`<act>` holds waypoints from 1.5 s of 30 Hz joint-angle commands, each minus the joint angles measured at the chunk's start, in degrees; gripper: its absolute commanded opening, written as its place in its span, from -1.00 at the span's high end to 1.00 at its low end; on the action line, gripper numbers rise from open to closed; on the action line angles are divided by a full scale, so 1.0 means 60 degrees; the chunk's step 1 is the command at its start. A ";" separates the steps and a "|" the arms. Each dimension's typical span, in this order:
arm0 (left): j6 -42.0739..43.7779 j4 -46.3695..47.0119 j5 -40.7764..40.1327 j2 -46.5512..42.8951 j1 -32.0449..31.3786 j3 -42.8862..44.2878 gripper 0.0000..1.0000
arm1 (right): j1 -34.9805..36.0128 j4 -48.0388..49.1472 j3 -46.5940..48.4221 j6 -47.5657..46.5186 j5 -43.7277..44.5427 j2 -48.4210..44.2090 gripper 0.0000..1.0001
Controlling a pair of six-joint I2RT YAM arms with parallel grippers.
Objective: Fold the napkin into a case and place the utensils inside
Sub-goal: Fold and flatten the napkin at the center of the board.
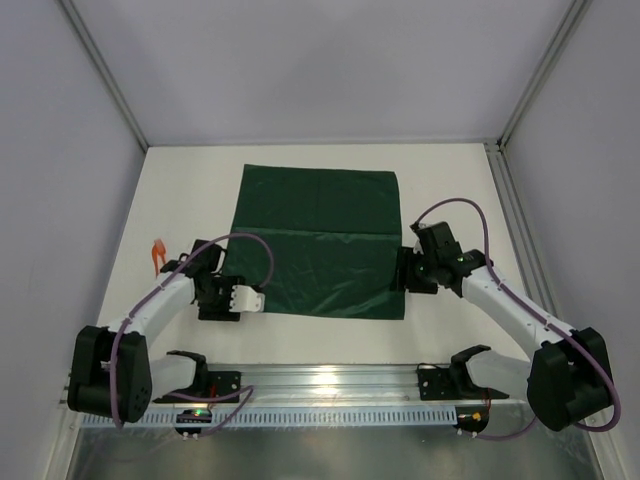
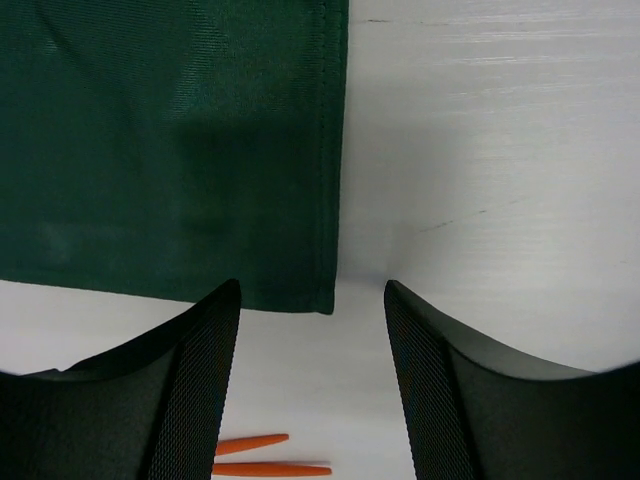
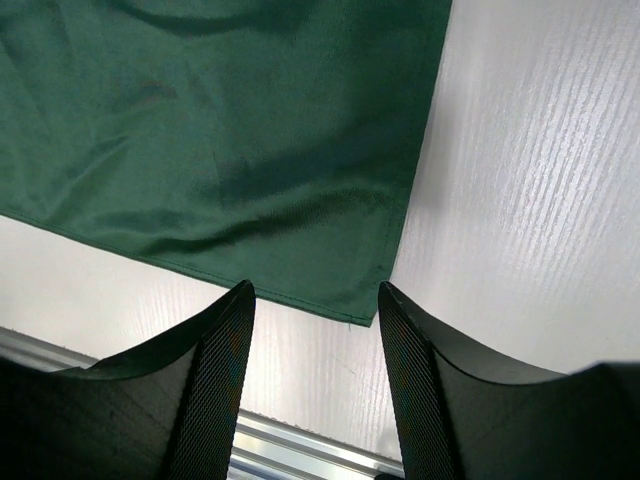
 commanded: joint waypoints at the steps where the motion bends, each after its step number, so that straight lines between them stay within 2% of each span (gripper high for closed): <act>1: 0.0889 0.1472 -0.0122 0.0237 -0.0040 -0.0431 -0.24 | 0.0057 0.0162 0.0018 -0.0095 -0.0455 -0.0124 -0.12; 4: 0.0890 0.2147 -0.0356 0.0427 -0.0040 -0.0593 -0.20 | 0.0056 0.0016 0.0106 -0.0168 -0.0601 -0.0138 -0.09; 6: 0.0832 0.2323 -0.0430 0.0516 -0.0040 -0.0652 -0.10 | 0.0042 -0.0188 0.0194 -0.0198 -0.0602 -0.0138 -0.10; 9: 0.0714 0.2353 -0.0460 0.0575 -0.0040 -0.0667 0.25 | 0.0057 -0.0525 0.0267 -0.0212 -0.0470 -0.0080 -0.07; 10: 0.0685 0.2367 -0.0431 0.0546 -0.0040 -0.0667 0.42 | 0.0057 -0.0584 0.0311 -0.0227 -0.0499 -0.0094 -0.05; 11: 0.0641 0.2353 -0.0372 0.0444 -0.0040 -0.0667 0.52 | 0.0057 -0.0628 0.0384 -0.0328 -0.0949 -0.0109 -0.04; 12: 0.0626 0.2338 -0.0343 0.0385 -0.0040 -0.0682 0.60 | 0.0057 -0.0658 0.0776 -0.0489 -0.1476 -0.0167 -0.04; 14: 0.0481 0.2280 -0.0255 0.0239 -0.0040 -0.0667 0.91 | 0.0100 -0.0890 0.1640 -0.0899 -0.2647 -0.0401 -0.03; 15: 0.0335 0.2280 -0.0255 0.0223 -0.0055 -0.0537 1.00 | 0.0188 -0.1008 0.2906 -0.1510 -0.2435 -0.0446 -0.03; 17: -0.0046 0.2178 -0.0211 0.0267 -0.0040 -0.0288 1.00 | 0.0685 -0.1025 0.3955 -0.2638 -0.1690 -0.0548 -0.04; 18: -0.0483 0.2076 -0.0167 0.0325 -0.0040 -0.0141 1.00 | 0.0730 -0.0778 0.4409 -0.4239 -0.1599 -0.0578 -0.04; 19: -0.0661 0.1828 -0.0138 0.0355 -0.0040 0.0165 1.00 | 0.0730 -0.0645 0.4413 -0.5053 -0.1671 -0.0607 -0.06; 21: -0.0896 0.1534 0.0082 0.0341 -0.0040 0.0372 1.00 | 0.0803 -0.0642 0.3977 -0.6678 -0.1817 -0.0695 -0.07; 22: -0.0955 0.1373 0.0155 0.0297 -0.0040 0.0489 1.00 | 0.0891 -0.0904 0.3785 -0.8688 -0.2398 -0.0695 -0.10; 25: -0.0971 0.1094 0.0244 0.0092 -0.0040 0.0519 1.00 | 0.1461 -0.2427 0.2907 -1.2093 -0.2625 -0.0520 -0.17; 26: -0.0956 0.0934 0.0229 0.0077 -0.0040 0.0505 1.00 | 0.1869 -0.2735 0.2600 -1.2629 -0.2478 -0.0505 -0.17; 30: -0.0985 0.0742 0.0112 0.0179 -0.0040 0.0578 1.00 | 0.2531 -0.2389 0.1121 -1.3308 -0.1994 -0.0534 -0.16; 35: -0.1131 0.0669 0.0214 0.0224 -0.0055 0.0593 1.00 | 0.2634 -0.0616 -0.0330 -1.3147 -0.1248 -0.0651 0.06; 45: -0.1468 0.0405 0.0346 0.0150 -0.0040 0.0871 1.00 | 0.2810 -0.0263 -0.0567 -1.3279 -0.0471 0.0869 0.06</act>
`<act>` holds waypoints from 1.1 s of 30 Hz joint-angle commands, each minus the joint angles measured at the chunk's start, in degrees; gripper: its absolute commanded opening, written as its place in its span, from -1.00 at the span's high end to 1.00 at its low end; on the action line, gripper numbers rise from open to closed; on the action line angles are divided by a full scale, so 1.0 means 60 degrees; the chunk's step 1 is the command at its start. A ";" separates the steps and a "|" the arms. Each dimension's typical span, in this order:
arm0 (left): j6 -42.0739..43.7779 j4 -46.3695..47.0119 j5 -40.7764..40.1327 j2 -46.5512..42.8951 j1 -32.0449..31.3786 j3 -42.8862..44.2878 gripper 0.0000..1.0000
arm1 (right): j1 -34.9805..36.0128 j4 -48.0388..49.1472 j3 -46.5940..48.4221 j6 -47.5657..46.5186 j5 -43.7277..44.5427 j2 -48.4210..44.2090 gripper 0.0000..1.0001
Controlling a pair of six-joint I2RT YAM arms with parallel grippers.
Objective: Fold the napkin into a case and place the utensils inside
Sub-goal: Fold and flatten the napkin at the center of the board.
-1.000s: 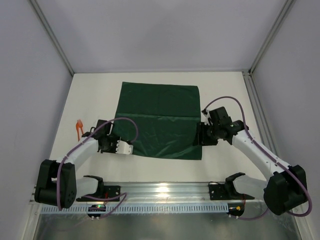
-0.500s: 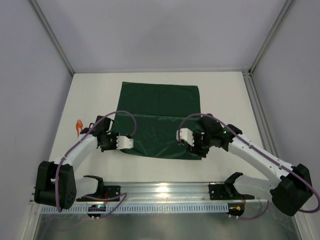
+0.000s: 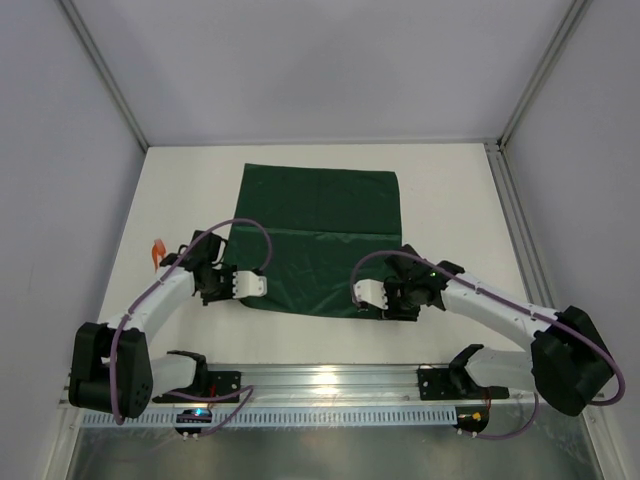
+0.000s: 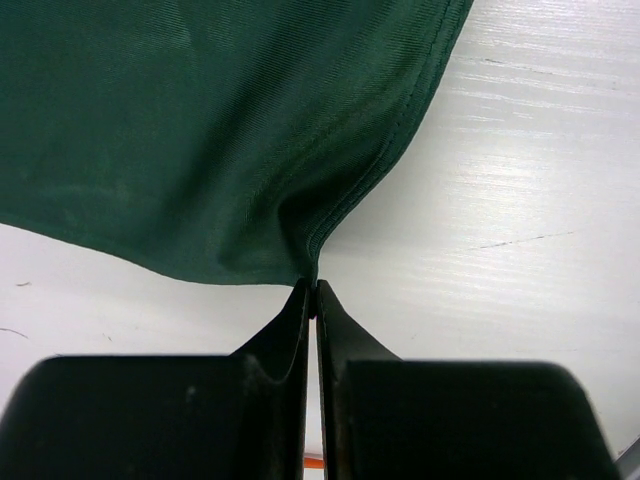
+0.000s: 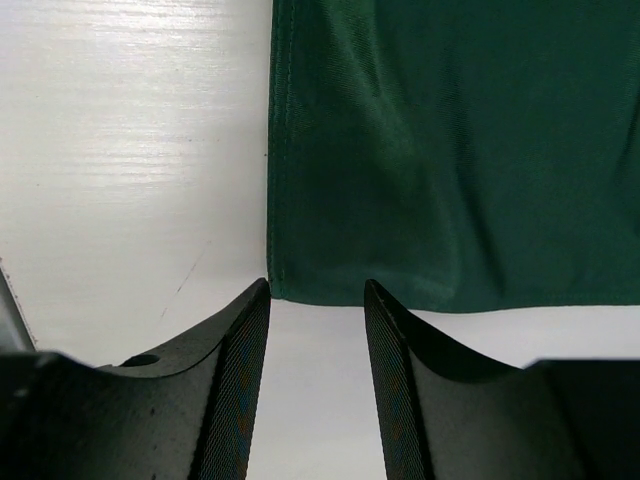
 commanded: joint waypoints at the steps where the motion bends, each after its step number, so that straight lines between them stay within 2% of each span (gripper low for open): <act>1: -0.0244 -0.0193 0.0288 -0.0090 -0.0033 0.0379 1.00 | 0.0100 0.0433 -0.0050 -0.0201 0.0462 0.0653 0.06; 9: -0.0332 -0.0105 0.0200 -0.0003 -0.0033 0.0365 1.00 | 0.0320 0.0169 -0.0255 0.0033 0.0902 0.1226 0.07; 13: -0.0493 -0.0120 0.0083 -0.0002 -0.0033 0.0408 1.00 | 0.0408 0.0170 -0.0226 0.0180 0.1005 0.1387 0.27; 14: -0.0537 -0.0105 0.0039 -0.0002 -0.0033 0.0423 1.00 | 0.0437 0.0170 -0.0226 0.0195 0.1034 0.1460 0.41; 16: -0.0727 -0.0105 -0.0107 0.0012 -0.0033 0.0481 1.00 | 0.0495 0.0170 -0.0240 0.0209 0.1093 0.1490 0.55; 17: -0.0772 -0.0105 -0.0137 0.0027 -0.0033 0.0496 1.00 | 0.0525 0.0170 -0.0226 0.0209 0.1093 0.1461 0.68; 21: -0.0947 -0.0236 -0.0210 -0.0032 -0.0018 0.0540 1.00 | 0.0554 0.0083 -0.0153 0.0209 0.1151 0.1213 0.92; 26: -0.1241 -0.1260 0.0024 -0.0251 0.0231 0.0891 1.00 | 0.0554 -0.0459 0.0155 0.0253 0.0800 0.0276 0.92; 33: -0.2045 -0.3516 0.0419 -0.0894 0.0275 0.1433 1.00 | 0.0715 -0.2069 0.0871 0.0370 -0.0472 -0.1336 0.93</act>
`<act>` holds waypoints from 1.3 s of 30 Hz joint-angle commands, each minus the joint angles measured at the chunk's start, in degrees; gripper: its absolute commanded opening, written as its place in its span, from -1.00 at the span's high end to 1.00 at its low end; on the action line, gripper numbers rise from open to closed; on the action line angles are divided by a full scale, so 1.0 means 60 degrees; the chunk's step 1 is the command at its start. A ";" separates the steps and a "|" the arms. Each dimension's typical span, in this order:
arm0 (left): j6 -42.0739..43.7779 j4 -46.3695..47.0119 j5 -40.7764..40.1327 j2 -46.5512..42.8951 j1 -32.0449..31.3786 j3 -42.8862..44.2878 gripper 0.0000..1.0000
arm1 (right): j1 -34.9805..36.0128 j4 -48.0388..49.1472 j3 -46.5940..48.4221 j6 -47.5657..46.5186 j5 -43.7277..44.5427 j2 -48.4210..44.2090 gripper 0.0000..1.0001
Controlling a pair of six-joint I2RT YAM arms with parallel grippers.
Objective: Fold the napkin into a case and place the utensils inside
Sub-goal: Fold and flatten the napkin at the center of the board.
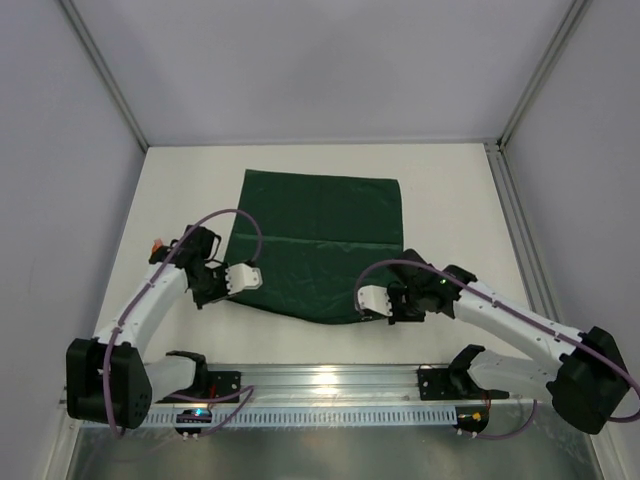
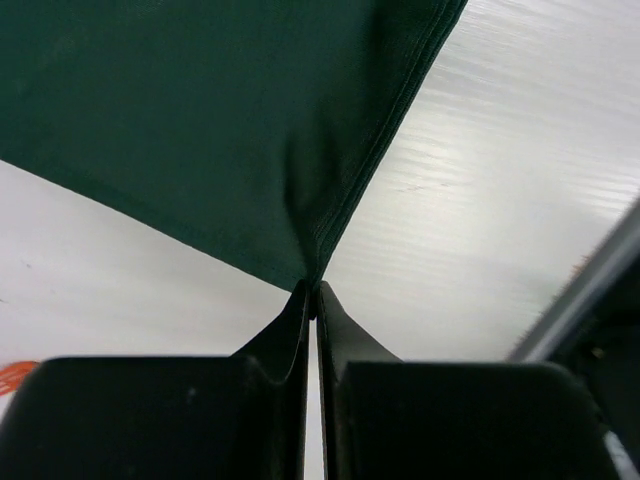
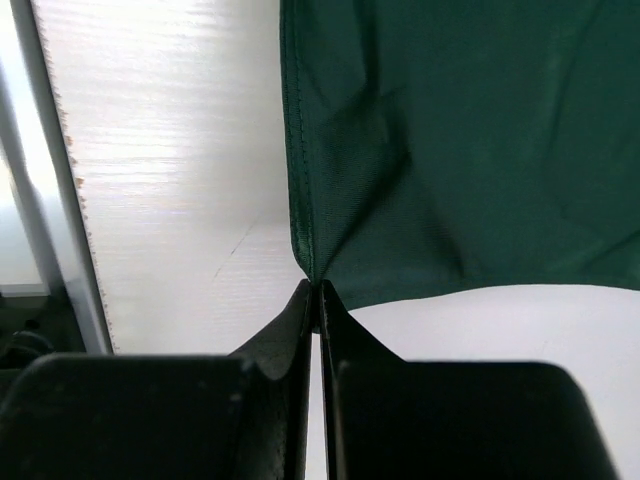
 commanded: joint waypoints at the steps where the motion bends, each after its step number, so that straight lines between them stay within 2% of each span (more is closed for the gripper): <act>1: -0.0640 -0.1902 0.0598 -0.0488 0.0049 0.0729 1.00 | 0.0100 -0.1124 0.0778 0.0148 -0.0940 -0.0768 0.93; 4: -0.1182 -0.2694 0.1110 -0.0693 0.0136 0.1636 1.00 | 0.0100 -0.1652 0.1305 0.0410 -0.1278 -0.1266 0.93; 7: -0.2042 -0.2756 0.1389 -0.0767 0.0400 0.2473 1.00 | 0.0100 -0.1508 0.1642 0.0922 -0.1148 -0.1531 0.93; 10: -0.3023 -0.2304 0.1390 -0.0606 0.0532 0.3324 1.00 | 0.0085 -0.0717 0.1774 0.1639 -0.0477 -0.1591 0.92; 13: -0.4253 -0.0900 0.0835 -0.0212 0.0576 0.3603 1.00 | -0.0207 0.0249 0.1950 0.1964 0.0125 -0.1095 0.93; 14: -0.4549 0.0047 0.0804 -0.0079 0.0663 0.3647 1.00 | -0.0585 0.0715 0.2154 0.2182 0.0215 -0.0614 0.93; 18: -0.5590 0.1635 0.0599 0.1135 0.0781 0.4436 1.00 | -0.2194 0.1787 0.2785 0.2667 -0.0135 0.0922 0.92; 21: -0.6235 0.2586 0.0409 0.2365 0.0781 0.5385 1.00 | -0.2697 0.2740 0.3251 0.2814 0.0273 0.1907 0.93; 28: -0.6866 0.3308 -0.0090 0.5397 0.0781 0.7788 1.00 | -0.3444 0.3050 0.5288 0.2990 0.1254 0.5273 0.92; 33: -0.6896 0.3499 -0.0353 0.7066 0.0767 0.8904 1.00 | -0.3738 0.2859 0.6810 0.3297 0.1665 0.6654 0.93; 39: -0.6852 0.3572 -0.0456 0.7934 0.0767 0.9770 1.00 | -0.3913 0.3064 0.7530 0.3459 0.1344 0.7416 0.93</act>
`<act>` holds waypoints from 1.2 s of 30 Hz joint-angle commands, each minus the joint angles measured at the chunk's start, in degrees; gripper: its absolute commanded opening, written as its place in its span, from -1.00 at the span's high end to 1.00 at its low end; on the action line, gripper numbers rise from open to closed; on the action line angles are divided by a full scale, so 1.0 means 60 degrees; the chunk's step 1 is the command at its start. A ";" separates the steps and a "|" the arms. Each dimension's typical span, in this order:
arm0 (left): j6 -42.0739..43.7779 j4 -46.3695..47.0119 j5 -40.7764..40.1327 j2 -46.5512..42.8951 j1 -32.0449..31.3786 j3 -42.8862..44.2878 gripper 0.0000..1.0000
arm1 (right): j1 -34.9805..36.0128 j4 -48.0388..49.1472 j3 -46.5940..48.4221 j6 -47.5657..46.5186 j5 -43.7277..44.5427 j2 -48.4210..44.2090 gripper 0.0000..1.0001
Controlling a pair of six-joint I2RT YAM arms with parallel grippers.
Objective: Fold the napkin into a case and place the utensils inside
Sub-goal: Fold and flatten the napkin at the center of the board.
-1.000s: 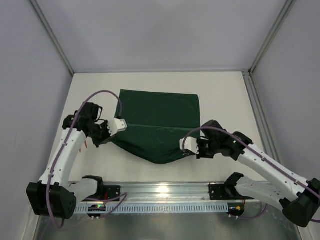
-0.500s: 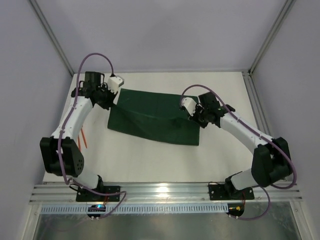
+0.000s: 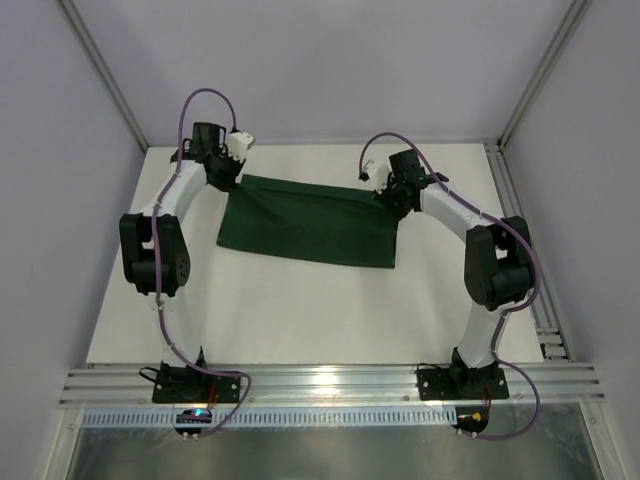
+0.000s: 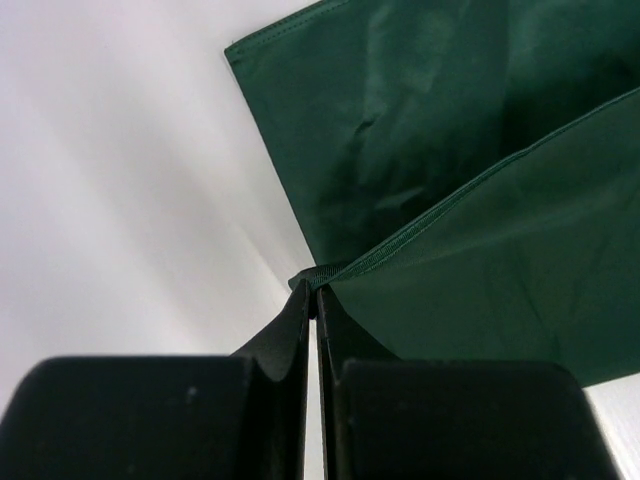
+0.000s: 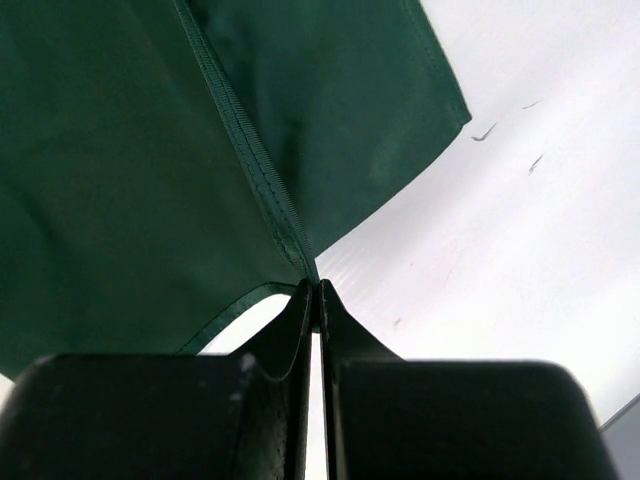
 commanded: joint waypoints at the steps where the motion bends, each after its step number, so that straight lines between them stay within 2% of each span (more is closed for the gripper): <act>1: -0.0153 0.0417 -0.0161 0.0233 0.0027 0.0707 1.00 | -0.0063 0.0186 0.0781 0.0260 -0.0008 0.0226 0.93; 5: -0.0080 0.0446 -0.0147 0.0600 0.0027 0.0986 1.00 | -0.0180 -0.0106 0.1425 0.0290 0.0109 0.0739 0.92; 18: -0.0050 0.0637 -0.0322 0.1303 -0.0119 0.1235 1.00 | -0.0195 -0.0269 0.2071 0.0597 0.0871 0.1472 0.93; 32: -0.0197 0.0813 -0.0527 0.2021 -0.0163 0.1674 1.00 | -0.0371 0.0171 0.2510 0.1036 0.0680 0.2146 0.92; 34: -0.0197 0.0813 -0.0542 0.2109 -0.0192 0.1791 1.00 | -0.0400 0.0273 0.2569 0.1037 0.0681 0.2234 0.88; 36: -0.0197 0.0827 -0.0571 0.2197 -0.0207 0.1835 0.97 | -0.0386 0.0361 0.2598 0.1110 0.0680 0.2278 0.73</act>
